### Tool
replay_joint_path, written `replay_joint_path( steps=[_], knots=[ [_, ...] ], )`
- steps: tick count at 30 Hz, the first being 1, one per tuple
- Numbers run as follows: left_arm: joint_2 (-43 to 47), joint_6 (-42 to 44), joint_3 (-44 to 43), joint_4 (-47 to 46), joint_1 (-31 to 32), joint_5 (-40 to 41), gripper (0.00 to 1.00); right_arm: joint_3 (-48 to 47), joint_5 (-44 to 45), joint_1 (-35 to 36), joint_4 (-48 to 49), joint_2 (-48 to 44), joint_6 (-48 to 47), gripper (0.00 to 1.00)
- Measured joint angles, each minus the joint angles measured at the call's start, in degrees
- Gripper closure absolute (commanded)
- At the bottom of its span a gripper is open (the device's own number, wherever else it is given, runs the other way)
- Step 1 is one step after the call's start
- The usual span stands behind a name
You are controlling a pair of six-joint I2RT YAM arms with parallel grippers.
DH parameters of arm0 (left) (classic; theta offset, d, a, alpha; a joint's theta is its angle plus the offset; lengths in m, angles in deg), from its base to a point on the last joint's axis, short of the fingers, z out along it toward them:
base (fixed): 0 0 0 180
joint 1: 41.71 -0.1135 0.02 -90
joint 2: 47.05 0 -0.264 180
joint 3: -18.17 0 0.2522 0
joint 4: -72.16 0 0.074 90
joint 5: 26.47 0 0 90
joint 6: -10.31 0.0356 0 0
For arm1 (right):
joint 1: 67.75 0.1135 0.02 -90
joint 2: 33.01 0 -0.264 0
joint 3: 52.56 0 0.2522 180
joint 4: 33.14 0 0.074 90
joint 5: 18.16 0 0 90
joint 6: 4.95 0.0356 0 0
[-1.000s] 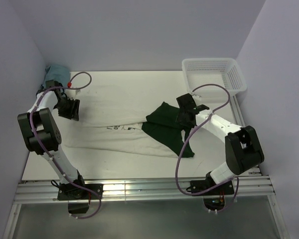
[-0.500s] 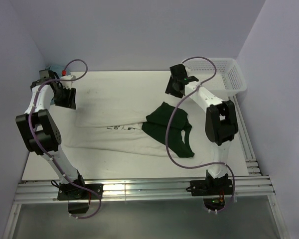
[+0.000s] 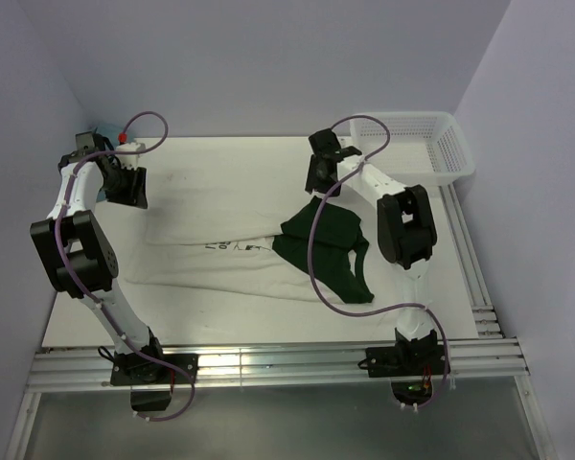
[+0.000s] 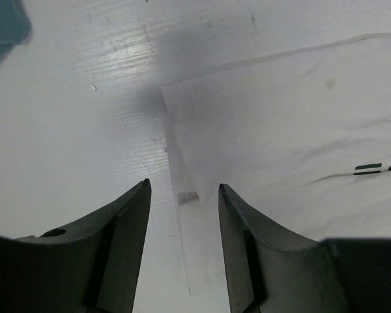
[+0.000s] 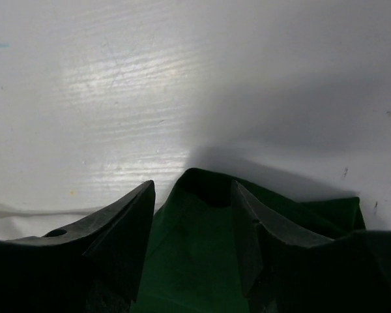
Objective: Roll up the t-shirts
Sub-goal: Fold the tshirt
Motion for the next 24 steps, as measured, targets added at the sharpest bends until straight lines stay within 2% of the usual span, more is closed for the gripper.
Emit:
replay_joint_path(
  steps=[5, 8, 13, 15, 16, 19, 24],
  knots=[
    [0.0, 0.0, 0.0, 0.0, 0.31, -0.09, 0.5, 0.0, 0.33, 1.64, -1.09, 0.04, -0.55, 0.46],
    [0.0, 0.0, 0.0, 0.0, 0.46, -0.09, 0.5, 0.0, 1.14, 2.19, -1.9, 0.04, -0.92, 0.51],
    [0.0, 0.0, 0.0, 0.0, 0.57, -0.09, 0.51, 0.0, 2.6, 2.32, -3.34, 0.04, -1.33, 0.7],
    [0.0, 0.0, 0.0, 0.0, 0.59, -0.09, 0.51, 0.0, 3.06, 2.32, -3.78, 0.04, -1.36, 0.8],
    [0.0, 0.0, 0.0, 0.0, 0.59, -0.09, 0.51, 0.0, 3.32, 2.32, -4.02, 0.04, -1.38, 0.9],
    [0.0, 0.02, 0.0, 0.0, 0.59, -0.09, 0.52, 0.02, 3.87, 2.58, -4.44, 0.04, -1.2, 1.0],
    [0.0, 0.02, 0.0, -0.02, 0.59, -0.11, 0.52, 2.58, 4.96, 3.13, -4.2, -1.49, -0.46, 1.0]
  ],
)
